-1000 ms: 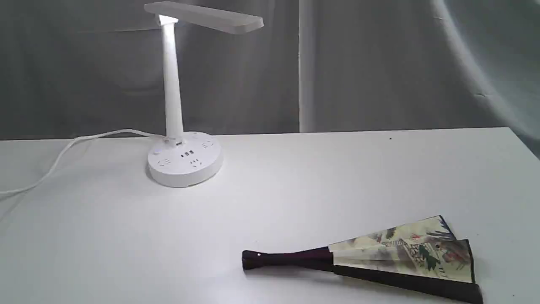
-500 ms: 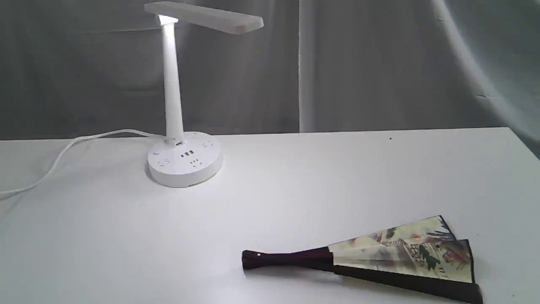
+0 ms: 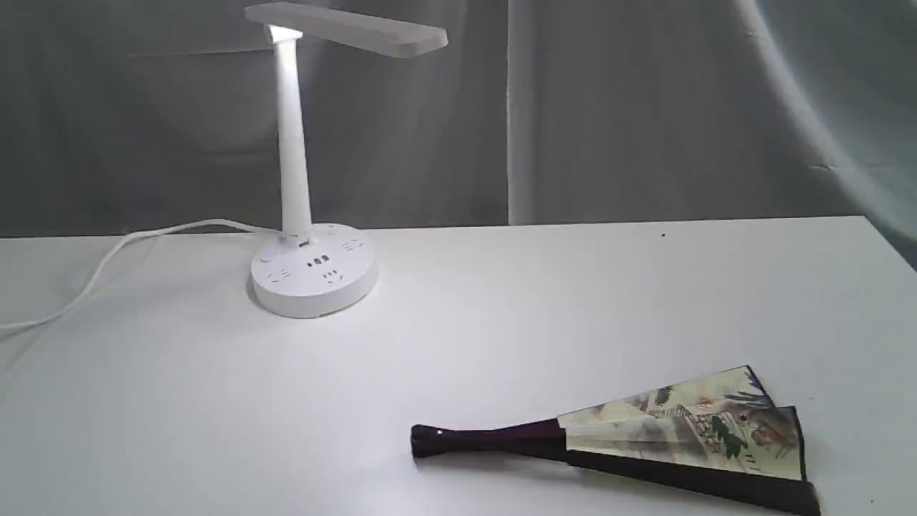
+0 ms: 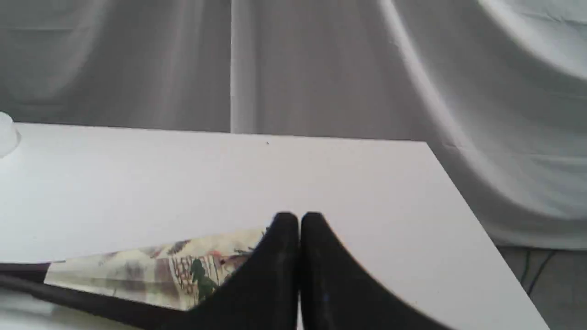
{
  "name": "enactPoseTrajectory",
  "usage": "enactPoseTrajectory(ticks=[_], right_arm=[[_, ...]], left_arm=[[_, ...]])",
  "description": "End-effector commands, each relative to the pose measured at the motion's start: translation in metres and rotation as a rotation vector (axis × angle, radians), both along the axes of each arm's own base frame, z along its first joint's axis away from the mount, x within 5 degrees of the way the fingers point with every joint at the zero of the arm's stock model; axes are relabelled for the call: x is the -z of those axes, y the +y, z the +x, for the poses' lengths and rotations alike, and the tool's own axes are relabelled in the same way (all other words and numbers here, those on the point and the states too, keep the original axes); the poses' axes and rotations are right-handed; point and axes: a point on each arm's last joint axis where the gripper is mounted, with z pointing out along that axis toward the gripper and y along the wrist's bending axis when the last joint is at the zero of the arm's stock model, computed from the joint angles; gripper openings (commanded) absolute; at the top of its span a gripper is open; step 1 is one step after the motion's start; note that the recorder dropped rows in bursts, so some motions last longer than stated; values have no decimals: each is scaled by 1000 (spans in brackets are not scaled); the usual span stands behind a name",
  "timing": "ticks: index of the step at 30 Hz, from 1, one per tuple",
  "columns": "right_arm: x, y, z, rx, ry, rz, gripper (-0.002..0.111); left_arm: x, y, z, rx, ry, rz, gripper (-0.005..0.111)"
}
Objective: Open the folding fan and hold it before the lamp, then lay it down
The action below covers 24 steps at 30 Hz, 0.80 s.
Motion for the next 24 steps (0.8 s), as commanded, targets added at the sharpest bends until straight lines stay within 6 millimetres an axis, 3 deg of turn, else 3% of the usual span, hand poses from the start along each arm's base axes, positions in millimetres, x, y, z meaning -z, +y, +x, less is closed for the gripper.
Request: enactPoseTrajectory(ticks=[1, 10, 16, 24], right_arm=[[-8, 2, 0, -18, -98, -3, 0], [-26, 3, -2, -32, -206, -4, 0], [-50, 1, -8, -16, -210, 8, 0], [-64, 0, -14, 2, -175, 46, 0]], left_arm=[[-5, 1, -1, 0, -68, -60, 0], [-3, 0, -1, 22, -7, -256, 0], [-30, -1, -9, 21, 39, -222, 0], [-64, -2, -27, 22, 147, -213, 0]])
